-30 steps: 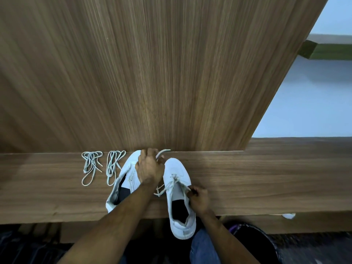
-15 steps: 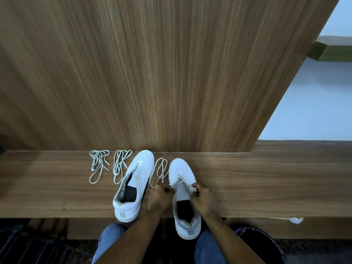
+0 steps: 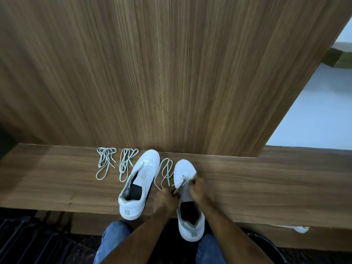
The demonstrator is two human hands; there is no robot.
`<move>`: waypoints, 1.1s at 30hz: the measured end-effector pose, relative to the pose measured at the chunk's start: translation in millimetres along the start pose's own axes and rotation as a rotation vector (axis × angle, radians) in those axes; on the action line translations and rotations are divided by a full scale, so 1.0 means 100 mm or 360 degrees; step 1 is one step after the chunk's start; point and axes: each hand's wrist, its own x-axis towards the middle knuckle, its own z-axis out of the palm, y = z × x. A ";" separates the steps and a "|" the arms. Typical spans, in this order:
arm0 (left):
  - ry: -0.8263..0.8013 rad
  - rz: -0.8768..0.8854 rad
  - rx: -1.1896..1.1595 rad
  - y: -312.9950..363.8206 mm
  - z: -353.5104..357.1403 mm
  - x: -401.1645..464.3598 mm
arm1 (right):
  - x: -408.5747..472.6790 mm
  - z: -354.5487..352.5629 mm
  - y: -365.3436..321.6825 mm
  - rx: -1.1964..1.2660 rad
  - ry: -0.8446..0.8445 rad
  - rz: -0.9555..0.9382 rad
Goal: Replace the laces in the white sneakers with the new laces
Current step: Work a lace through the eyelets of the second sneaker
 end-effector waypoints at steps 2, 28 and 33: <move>-0.0007 0.0021 -0.0020 0.01 0.01 -0.01 | 0.14 0.01 0.17 0.0667 -0.0029 0.0288; 0.0001 0.0062 0.0001 0.06 -0.02 -0.07 | 0.13 -0.43 0.21 0.0161 0.0209 -0.0169; 0.0027 0.0066 0.0008 0.06 -0.03 -0.09 | 0.03 -0.13 0.12 -0.0649 -0.0063 -0.0733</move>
